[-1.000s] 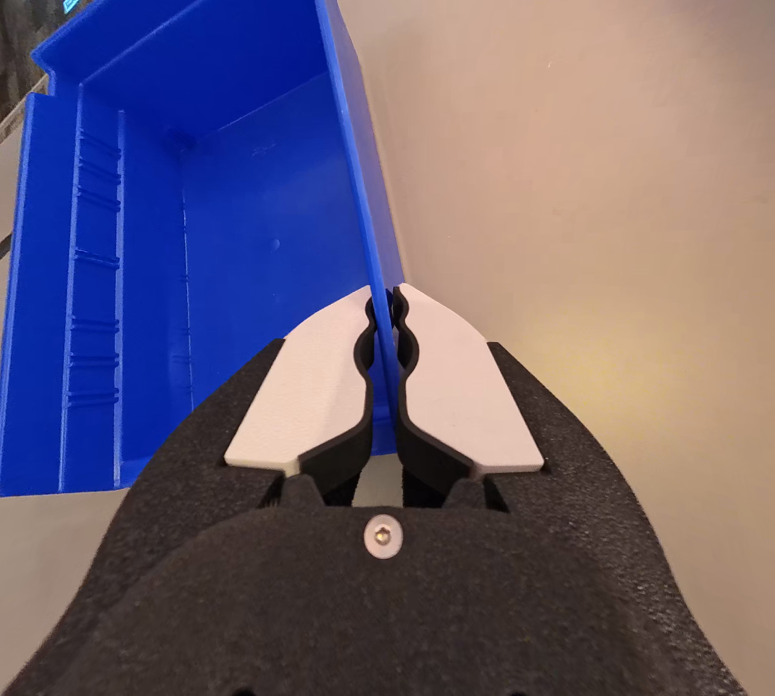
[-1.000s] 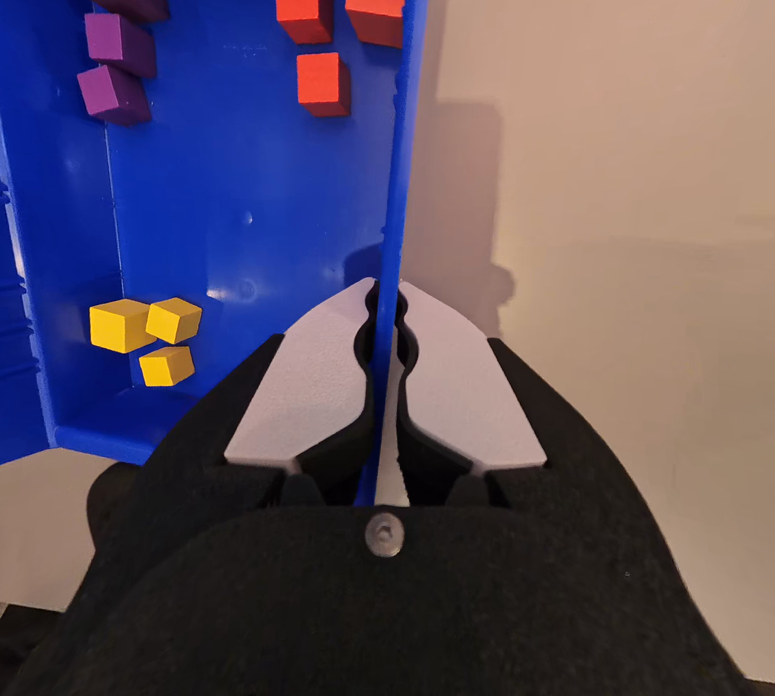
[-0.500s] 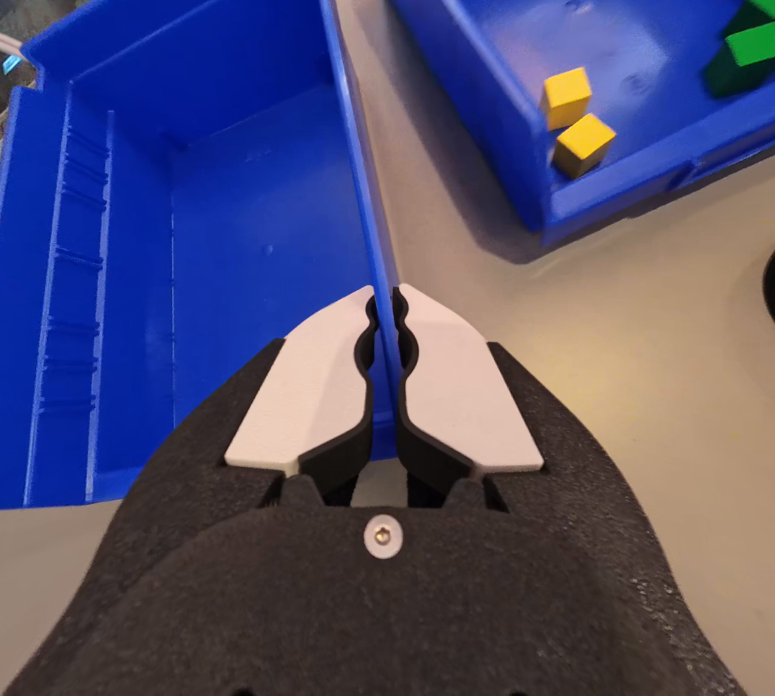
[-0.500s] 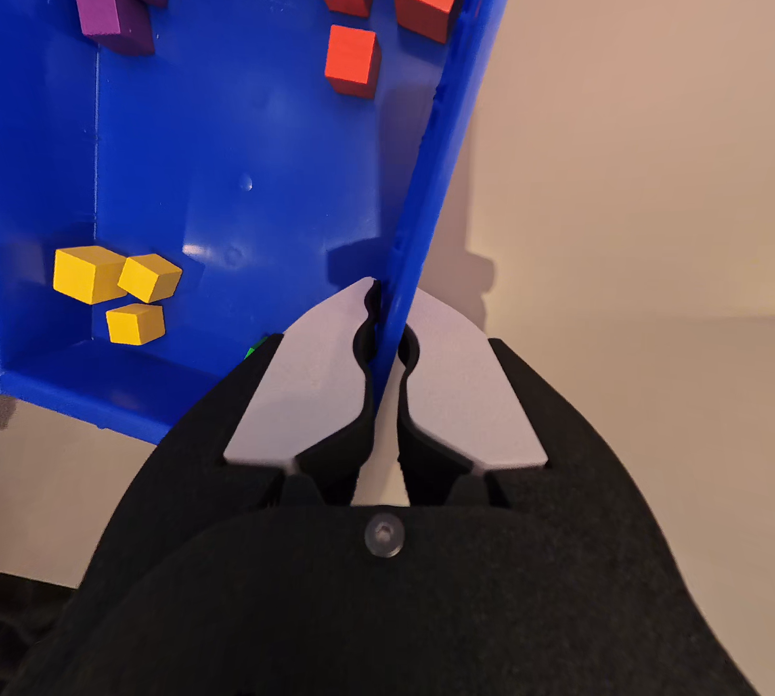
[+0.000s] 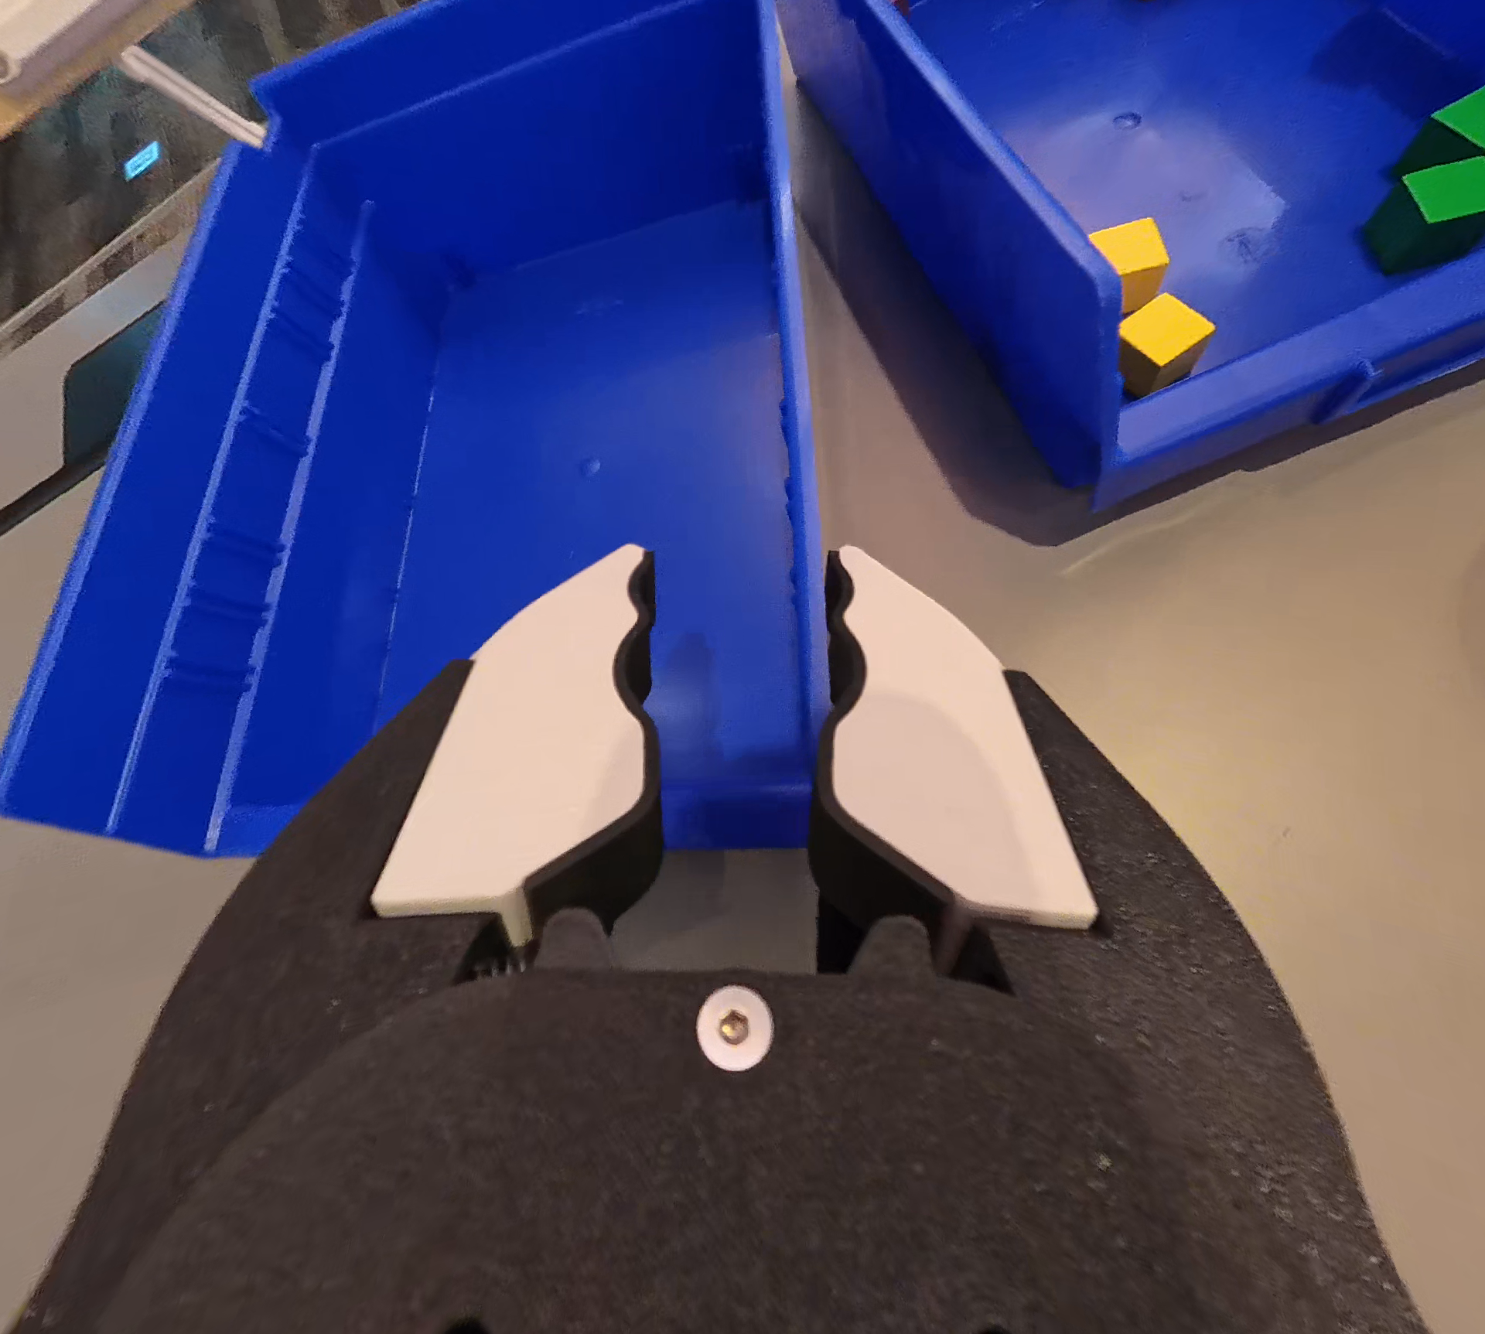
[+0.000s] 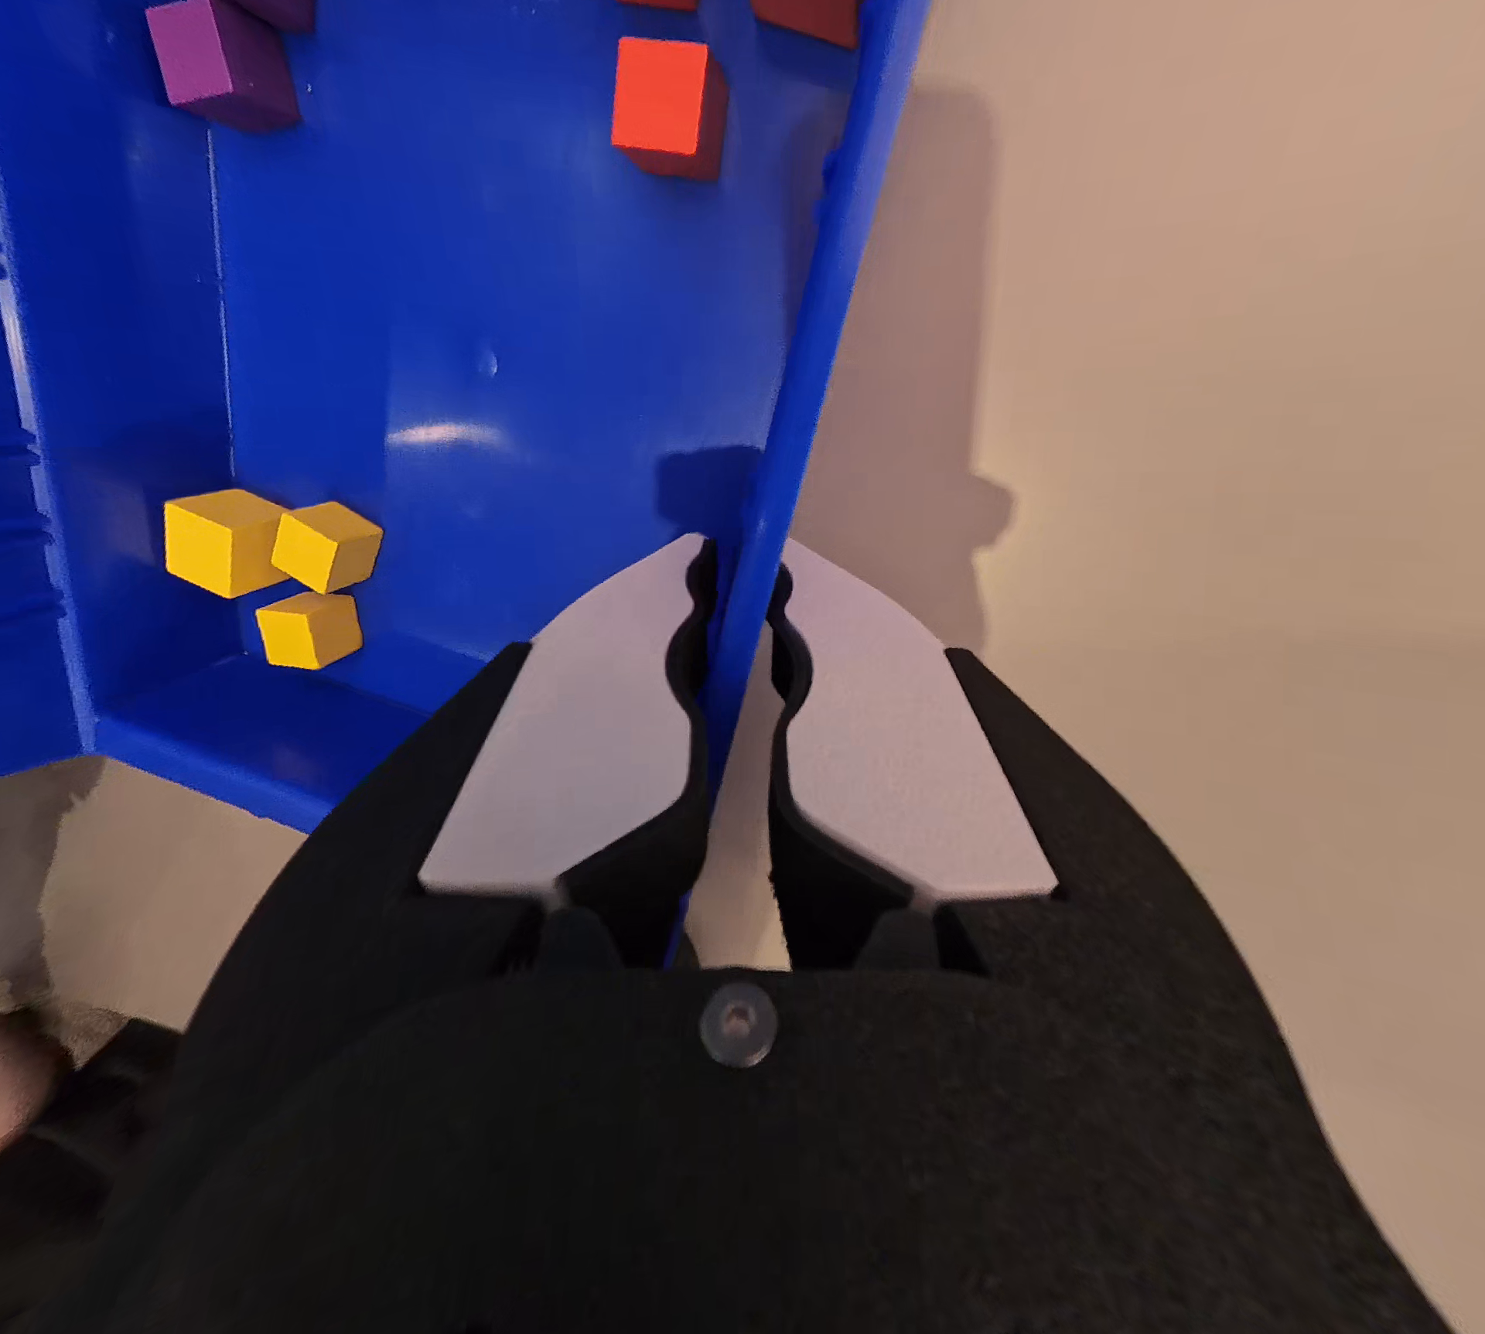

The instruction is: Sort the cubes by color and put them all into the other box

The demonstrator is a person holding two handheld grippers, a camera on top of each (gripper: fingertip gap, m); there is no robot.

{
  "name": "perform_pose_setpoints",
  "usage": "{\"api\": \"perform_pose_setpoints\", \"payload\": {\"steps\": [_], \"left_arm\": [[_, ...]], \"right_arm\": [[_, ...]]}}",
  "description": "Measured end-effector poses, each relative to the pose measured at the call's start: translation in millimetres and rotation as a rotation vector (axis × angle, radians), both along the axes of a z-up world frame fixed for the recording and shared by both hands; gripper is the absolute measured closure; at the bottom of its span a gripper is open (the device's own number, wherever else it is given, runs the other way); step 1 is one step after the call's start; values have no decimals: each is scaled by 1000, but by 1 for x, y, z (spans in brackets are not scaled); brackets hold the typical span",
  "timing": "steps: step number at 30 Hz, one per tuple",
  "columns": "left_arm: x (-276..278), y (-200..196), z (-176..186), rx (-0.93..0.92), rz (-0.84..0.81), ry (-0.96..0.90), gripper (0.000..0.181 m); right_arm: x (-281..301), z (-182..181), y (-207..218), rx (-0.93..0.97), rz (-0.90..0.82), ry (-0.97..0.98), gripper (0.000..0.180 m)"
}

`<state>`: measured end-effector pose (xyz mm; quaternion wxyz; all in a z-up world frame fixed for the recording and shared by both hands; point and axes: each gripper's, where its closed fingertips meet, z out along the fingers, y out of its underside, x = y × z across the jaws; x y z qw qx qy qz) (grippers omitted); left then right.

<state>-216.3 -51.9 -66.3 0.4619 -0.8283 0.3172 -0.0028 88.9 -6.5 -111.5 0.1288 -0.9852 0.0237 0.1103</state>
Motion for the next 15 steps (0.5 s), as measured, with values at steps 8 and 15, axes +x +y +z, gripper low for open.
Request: {"api": "perform_pose_setpoints", "payload": {"steps": [8, 15], "left_arm": [[-16, -16, 21, 12, -14, -81, 129], [-49, -20, 29, 40, 30, -73, 128]], "right_arm": [[-5, -9, -3, -127, -8, -23, 160], [1, -15, -1, -128, -16, -58, 172]]}}
